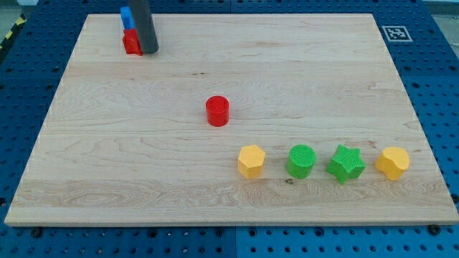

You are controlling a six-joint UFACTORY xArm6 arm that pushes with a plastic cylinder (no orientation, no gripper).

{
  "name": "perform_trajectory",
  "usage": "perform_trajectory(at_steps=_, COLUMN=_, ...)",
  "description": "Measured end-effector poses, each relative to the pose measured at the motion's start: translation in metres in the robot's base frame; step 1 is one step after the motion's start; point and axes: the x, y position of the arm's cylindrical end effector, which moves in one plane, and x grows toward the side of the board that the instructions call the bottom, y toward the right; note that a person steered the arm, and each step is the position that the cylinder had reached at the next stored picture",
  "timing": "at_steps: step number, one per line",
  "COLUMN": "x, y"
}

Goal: Move the red circle right to the red star

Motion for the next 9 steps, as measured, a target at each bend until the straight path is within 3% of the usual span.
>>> perform_trajectory(at_steps=1, x=0.026, y=-0.001)
perform_trajectory(at_steps=2, x=0.1, y=-0.001)
perform_trajectory(at_steps=3, x=0.165, y=0.025)
perform_trajectory(at_steps=4, x=0.204, y=0.104)
perform_trajectory(at_steps=5, x=0.204, y=0.173)
perform_trajectory(at_steps=9, x=0.168, y=0.139)
